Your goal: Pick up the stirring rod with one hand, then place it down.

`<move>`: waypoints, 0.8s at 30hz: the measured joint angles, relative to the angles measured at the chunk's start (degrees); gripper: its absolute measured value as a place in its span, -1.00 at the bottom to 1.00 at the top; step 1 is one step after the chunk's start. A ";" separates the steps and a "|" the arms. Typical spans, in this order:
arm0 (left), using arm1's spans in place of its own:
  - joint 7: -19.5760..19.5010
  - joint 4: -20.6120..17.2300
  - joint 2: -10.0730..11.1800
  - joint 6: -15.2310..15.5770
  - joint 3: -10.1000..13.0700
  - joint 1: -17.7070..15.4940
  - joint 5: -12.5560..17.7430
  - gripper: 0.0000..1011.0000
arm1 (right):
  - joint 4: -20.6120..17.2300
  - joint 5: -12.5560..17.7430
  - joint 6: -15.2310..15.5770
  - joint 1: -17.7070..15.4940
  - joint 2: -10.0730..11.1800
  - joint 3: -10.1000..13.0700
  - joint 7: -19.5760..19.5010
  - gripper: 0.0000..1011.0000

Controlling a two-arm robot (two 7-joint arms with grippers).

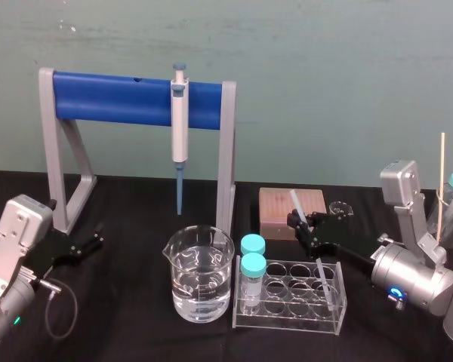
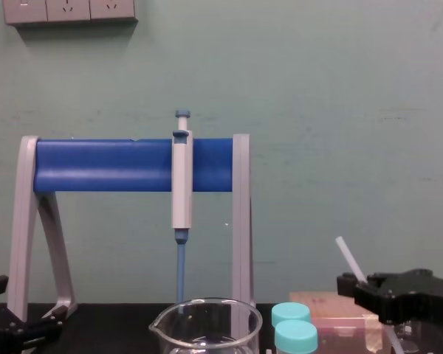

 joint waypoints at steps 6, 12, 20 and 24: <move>0.00 0.00 0.00 0.00 0.00 0.00 0.00 0.98 | -1.43 -0.07 -2.00 -1.11 -0.60 1.66 -1.15 -0.86; 0.00 0.00 0.00 0.00 0.00 0.00 0.00 0.98 | -3.00 0.03 -4.25 -2.04 -1.30 3.20 -1.50 -0.86; 0.00 0.00 0.00 0.00 0.00 0.00 0.00 0.98 | -4.74 0.12 -7.31 -2.19 -1.77 4.08 -0.07 -0.86; 0.00 0.00 0.00 0.00 0.00 0.00 0.00 0.98 | -5.54 0.10 -9.11 -1.74 -2.03 4.52 0.64 -0.86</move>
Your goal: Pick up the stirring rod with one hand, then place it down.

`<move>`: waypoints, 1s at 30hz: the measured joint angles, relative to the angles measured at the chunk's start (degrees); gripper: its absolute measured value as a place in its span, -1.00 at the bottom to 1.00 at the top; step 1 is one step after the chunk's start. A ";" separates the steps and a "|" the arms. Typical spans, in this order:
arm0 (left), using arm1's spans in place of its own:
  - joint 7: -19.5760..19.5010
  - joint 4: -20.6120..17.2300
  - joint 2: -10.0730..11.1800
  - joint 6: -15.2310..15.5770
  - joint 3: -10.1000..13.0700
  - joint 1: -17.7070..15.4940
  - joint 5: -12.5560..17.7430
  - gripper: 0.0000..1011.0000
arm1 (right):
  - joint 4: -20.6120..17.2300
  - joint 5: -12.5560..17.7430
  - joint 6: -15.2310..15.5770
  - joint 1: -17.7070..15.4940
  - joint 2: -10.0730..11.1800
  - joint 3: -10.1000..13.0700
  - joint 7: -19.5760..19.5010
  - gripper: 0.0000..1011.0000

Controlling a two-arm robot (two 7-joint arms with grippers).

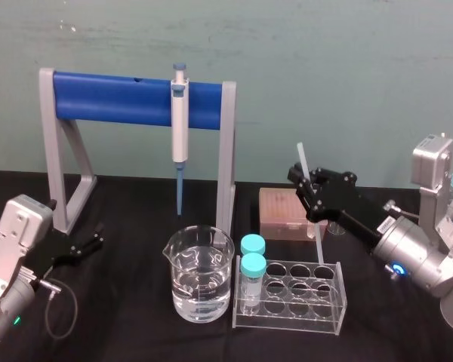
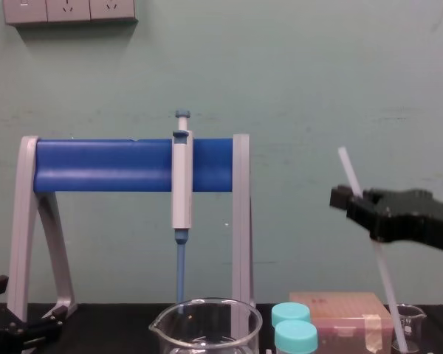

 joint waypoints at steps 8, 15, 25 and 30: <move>0.00 0.00 0.00 0.00 0.00 0.00 0.00 0.98 | 0.04 -0.81 -4.25 0.82 -0.25 1.38 0.50 -0.86; 0.00 0.00 0.00 0.00 0.00 0.00 0.00 0.98 | 1.04 -3.71 -8.94 0.30 -0.75 3.28 -1.80 -0.86; 0.00 0.00 0.00 0.00 0.00 0.00 0.00 0.98 | 3.54 -5.82 -17.07 -2.72 -2.66 6.26 -3.67 -0.86; 0.00 0.00 0.00 0.00 0.00 0.00 0.00 0.98 | 3.92 -5.59 -17.70 -3.95 -3.15 7.01 -3.32 -0.86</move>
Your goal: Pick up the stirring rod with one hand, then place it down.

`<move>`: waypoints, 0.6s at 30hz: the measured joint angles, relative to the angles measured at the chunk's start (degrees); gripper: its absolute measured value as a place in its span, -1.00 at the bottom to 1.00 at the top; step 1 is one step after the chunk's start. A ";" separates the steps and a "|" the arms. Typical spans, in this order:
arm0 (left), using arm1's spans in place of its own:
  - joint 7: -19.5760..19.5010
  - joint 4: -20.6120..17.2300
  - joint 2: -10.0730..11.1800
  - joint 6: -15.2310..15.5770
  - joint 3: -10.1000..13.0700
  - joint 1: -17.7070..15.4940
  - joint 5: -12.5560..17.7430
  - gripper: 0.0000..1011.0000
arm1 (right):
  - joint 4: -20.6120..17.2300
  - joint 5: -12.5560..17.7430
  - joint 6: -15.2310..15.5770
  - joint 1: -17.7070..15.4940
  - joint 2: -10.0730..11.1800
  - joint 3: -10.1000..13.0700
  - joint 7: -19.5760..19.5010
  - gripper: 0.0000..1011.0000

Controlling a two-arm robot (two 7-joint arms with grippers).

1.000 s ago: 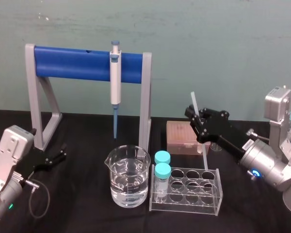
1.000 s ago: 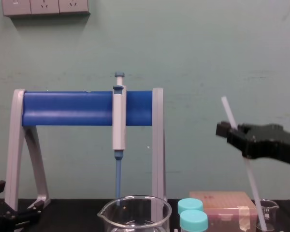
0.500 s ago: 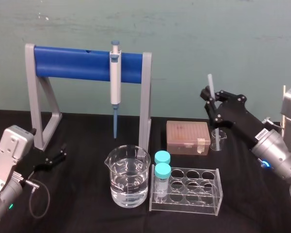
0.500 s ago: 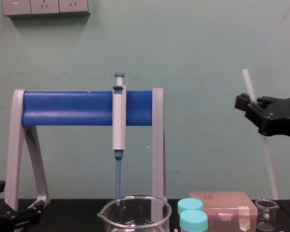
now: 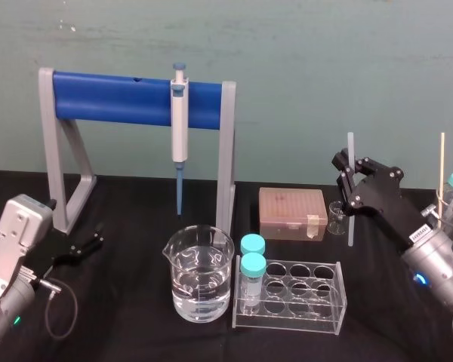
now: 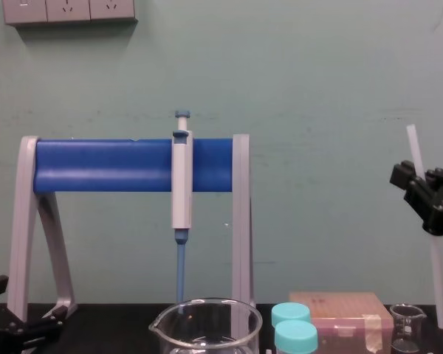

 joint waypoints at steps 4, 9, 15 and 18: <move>0.00 0.00 0.00 0.00 0.00 0.00 0.00 0.98 | 0.15 0.00 -0.40 -0.83 -0.45 0.68 0.17 -0.86; 0.00 0.00 0.00 0.00 0.00 0.00 0.00 0.98 | 0.36 -0.23 -0.54 -1.39 -0.96 1.41 0.39 -0.86; 0.00 0.00 0.00 0.00 0.00 0.00 0.00 0.98 | 0.24 -1.02 0.22 -1.82 -1.32 1.95 0.20 -0.86; 0.00 0.00 0.00 0.00 0.00 0.00 0.00 0.98 | 0.22 -0.99 0.22 -1.80 -1.29 1.93 0.20 -0.86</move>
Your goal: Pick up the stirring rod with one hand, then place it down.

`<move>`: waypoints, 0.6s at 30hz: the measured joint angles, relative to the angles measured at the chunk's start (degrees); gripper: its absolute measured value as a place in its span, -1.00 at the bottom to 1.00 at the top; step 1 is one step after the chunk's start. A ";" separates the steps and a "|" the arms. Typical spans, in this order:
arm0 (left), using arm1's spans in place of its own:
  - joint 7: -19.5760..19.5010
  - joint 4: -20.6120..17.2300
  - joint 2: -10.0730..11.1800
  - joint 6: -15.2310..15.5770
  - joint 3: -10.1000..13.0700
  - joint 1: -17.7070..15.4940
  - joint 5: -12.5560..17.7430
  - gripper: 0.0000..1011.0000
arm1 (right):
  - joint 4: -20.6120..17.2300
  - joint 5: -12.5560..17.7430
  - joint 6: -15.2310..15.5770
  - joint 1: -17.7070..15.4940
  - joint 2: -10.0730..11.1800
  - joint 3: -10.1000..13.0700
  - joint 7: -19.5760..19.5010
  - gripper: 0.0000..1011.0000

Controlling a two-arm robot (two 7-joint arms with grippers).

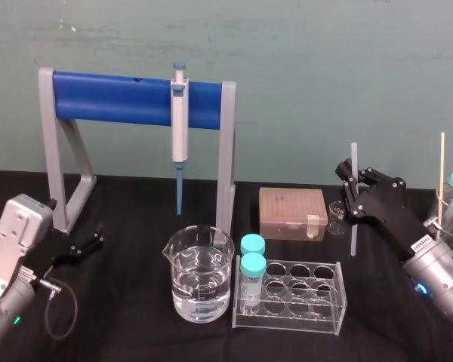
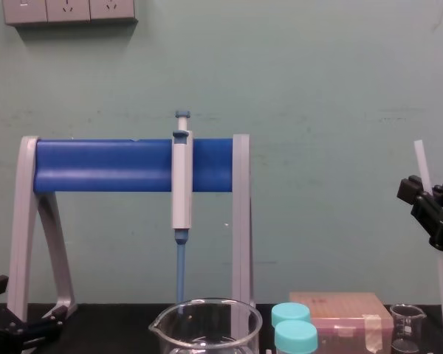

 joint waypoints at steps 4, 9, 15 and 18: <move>0.00 0.00 0.00 0.00 0.00 0.00 0.00 0.98 | -0.02 0.03 0.00 0.03 0.03 -0.06 0.01 -0.86; 0.00 0.00 0.00 0.00 0.00 0.00 0.00 0.98 | -0.03 0.08 0.00 0.06 0.05 -0.11 0.02 -0.86; 0.00 0.00 0.00 0.00 0.00 0.00 0.00 0.98 | -0.03 0.14 -0.01 0.09 0.07 -0.16 0.04 -0.86; 0.00 0.00 0.00 0.00 0.00 0.00 0.00 0.98 | -0.03 0.16 -0.02 0.11 0.09 -0.18 0.04 -0.86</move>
